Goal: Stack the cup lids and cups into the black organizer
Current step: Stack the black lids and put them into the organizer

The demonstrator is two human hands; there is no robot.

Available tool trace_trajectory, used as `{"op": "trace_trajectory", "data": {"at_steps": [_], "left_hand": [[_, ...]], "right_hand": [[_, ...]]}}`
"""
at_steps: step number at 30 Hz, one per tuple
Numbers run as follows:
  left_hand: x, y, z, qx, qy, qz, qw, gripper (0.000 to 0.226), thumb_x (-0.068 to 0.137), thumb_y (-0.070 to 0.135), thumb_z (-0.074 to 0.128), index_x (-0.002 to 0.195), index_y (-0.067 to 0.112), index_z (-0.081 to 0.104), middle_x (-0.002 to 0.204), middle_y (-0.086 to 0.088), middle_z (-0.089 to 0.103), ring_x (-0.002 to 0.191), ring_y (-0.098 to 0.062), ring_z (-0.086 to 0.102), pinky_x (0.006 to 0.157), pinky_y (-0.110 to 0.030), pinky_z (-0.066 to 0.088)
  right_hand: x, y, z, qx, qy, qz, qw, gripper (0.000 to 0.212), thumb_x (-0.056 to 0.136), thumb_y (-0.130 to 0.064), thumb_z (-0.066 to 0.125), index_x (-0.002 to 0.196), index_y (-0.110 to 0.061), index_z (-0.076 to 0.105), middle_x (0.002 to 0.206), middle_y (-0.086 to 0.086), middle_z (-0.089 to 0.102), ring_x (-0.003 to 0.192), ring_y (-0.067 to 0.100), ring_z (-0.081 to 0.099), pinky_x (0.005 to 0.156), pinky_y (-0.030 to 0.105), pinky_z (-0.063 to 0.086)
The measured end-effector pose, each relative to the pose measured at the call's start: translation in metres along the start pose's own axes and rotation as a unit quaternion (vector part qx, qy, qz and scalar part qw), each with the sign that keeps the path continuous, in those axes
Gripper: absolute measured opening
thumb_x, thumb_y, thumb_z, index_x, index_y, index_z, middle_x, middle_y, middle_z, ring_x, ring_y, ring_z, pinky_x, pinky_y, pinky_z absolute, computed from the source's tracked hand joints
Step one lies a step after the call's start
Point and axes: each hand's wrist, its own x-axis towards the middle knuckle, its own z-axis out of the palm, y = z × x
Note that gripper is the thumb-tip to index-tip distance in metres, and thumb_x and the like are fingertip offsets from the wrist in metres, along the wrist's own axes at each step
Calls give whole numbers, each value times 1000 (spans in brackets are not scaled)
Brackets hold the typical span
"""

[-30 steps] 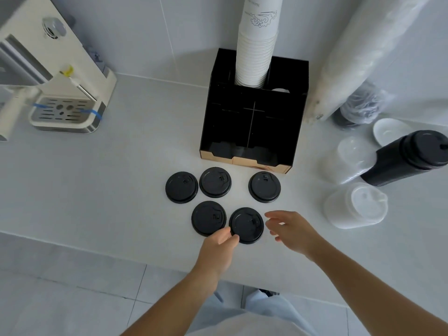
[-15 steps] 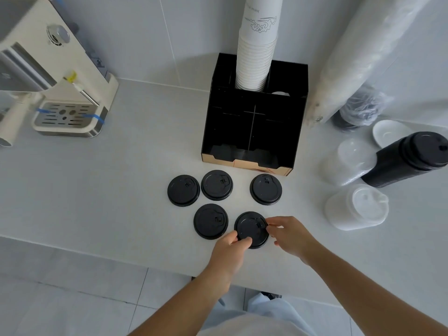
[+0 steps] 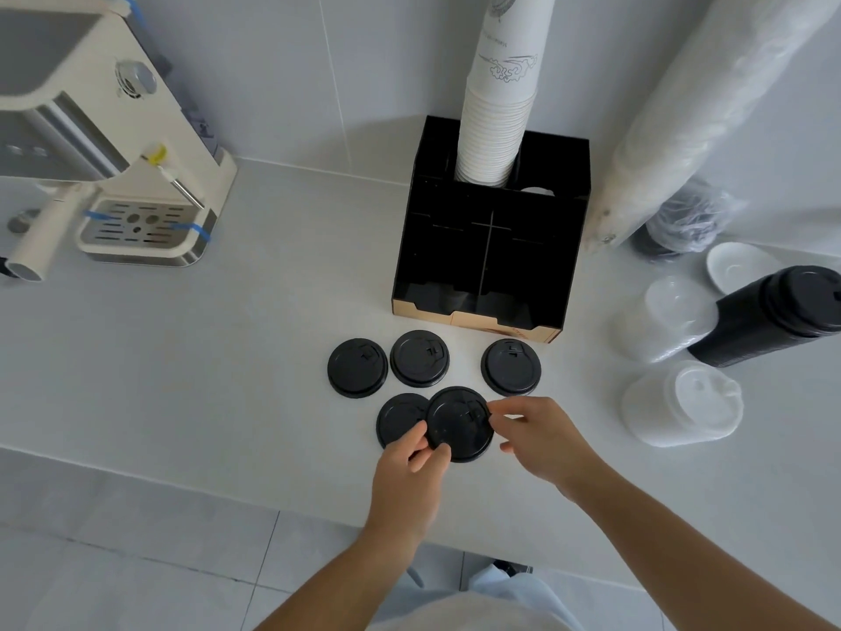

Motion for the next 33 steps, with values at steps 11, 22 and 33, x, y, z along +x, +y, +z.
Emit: {"op": "trace_trajectory", "data": {"at_steps": [11,22,33], "left_hand": [[27,1,-48,95,52,30,994,29,86,13,60,75,39,65,75,13,65,71,-3,64,71,-21,48],[56,-18,-65,205,70,65,974,24,86,16,62,107,24,72,101,2,62,82,-1,61,67,-3,39],[70,-24,-67,233,69,62,968,26,83,12,66,107,21,72,100,2,66,81,-5,63,63,-2,41]], "right_hand": [[-1,-20,46,24,-31,18,999,29,95,-20,59,122,-19,71,108,-1,72,82,13,73,48,9,43],[-1,-15,72,40,-22,36,998,28,94,-15,57,112,-25,76,100,5,76,95,25,73,47,11,46],[-1,-15,76,37,-16,32,999,25,94,-16,57,105,-31,74,105,4,75,97,29,72,45,13,44]]}}
